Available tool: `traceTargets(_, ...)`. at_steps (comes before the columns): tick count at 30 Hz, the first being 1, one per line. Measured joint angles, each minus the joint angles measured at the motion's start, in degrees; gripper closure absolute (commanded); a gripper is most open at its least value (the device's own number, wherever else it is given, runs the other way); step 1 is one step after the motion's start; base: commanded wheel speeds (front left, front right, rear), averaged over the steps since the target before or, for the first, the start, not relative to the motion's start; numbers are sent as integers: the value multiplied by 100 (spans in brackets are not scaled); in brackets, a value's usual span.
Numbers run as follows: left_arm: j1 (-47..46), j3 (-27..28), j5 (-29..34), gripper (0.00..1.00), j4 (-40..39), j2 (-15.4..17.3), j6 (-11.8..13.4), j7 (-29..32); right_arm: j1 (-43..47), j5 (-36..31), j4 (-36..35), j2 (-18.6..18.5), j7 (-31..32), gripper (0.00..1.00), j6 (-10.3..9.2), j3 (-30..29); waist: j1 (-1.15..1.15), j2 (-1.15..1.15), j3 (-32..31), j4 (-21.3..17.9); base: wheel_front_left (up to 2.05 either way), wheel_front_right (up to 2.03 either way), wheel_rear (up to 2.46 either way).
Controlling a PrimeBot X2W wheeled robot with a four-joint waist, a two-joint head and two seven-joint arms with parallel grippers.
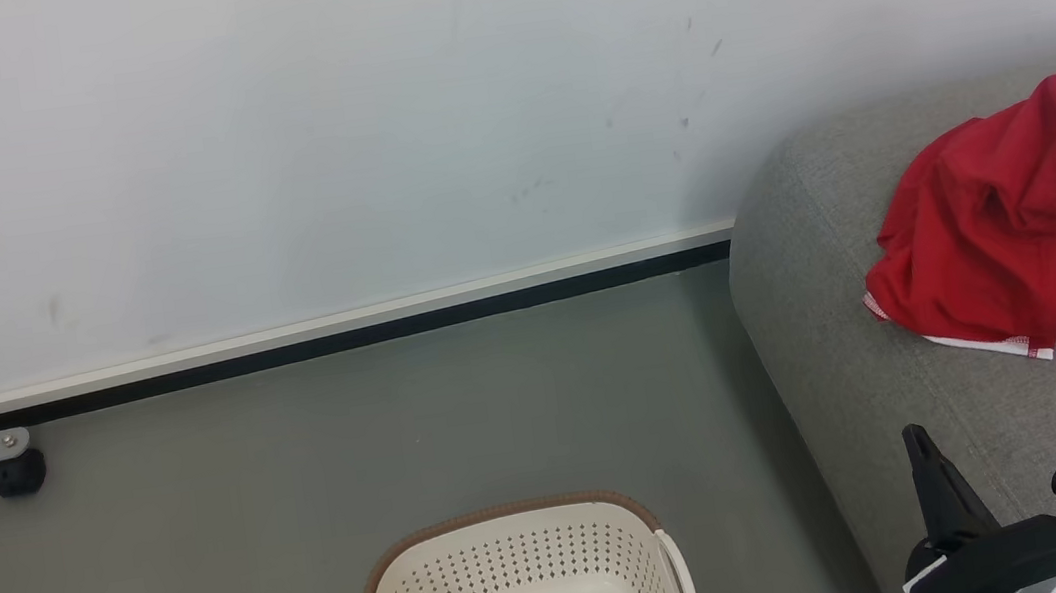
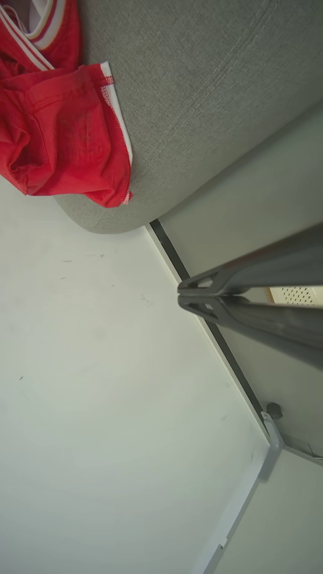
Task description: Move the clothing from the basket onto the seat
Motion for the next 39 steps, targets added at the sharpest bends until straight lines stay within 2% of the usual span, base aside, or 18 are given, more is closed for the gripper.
traceTargets(39, -723, 240, -3099, 100, 673, -202, -556, 706, -55, 2666, 323, 419, 850, 100, 525, -1290, 0, 0, 42, 201, 0, 0, 0)
